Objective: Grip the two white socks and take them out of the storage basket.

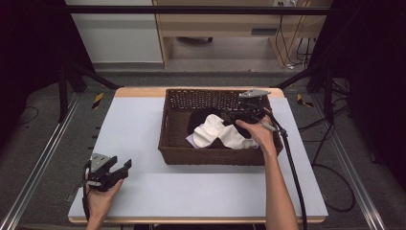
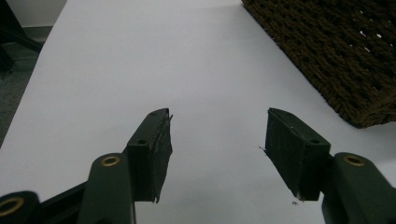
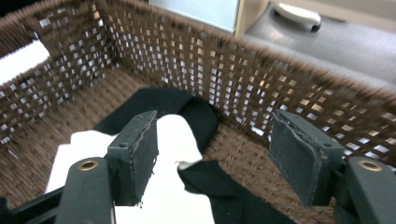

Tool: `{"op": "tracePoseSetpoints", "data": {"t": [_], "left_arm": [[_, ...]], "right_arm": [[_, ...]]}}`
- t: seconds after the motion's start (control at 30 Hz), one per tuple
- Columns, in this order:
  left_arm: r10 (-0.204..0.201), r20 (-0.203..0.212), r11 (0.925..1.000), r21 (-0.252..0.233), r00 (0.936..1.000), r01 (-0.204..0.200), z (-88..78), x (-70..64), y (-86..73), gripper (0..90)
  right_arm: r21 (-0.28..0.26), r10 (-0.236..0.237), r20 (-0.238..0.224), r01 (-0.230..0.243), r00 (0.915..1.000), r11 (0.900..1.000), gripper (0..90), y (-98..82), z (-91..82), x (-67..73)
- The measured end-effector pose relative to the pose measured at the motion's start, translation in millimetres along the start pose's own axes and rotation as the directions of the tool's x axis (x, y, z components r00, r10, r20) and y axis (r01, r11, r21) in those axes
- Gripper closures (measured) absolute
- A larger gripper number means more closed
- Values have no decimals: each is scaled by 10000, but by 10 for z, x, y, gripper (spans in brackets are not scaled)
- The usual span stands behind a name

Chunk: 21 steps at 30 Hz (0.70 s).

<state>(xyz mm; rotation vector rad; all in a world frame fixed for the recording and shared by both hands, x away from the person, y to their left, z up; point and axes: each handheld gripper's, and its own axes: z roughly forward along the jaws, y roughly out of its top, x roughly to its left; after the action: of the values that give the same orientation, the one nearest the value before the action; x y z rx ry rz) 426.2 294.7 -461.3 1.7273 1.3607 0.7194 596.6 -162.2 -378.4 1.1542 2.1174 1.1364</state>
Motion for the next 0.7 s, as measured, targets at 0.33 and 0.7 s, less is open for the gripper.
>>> {"op": "tracePoseSetpoints", "data": {"t": [0.33,0.7], "left_arm": [[50,-7,10000,16,10000,-50,8,-5,-3,396],[60,25,9999,84,10000,-60,16,0,-5,396]], "right_arm": [[768,111,-118,-102,9999,9970,267,-141,190,-11],[1387,160,-57,-150,9999,9902,276,-223,270,-8]]}}
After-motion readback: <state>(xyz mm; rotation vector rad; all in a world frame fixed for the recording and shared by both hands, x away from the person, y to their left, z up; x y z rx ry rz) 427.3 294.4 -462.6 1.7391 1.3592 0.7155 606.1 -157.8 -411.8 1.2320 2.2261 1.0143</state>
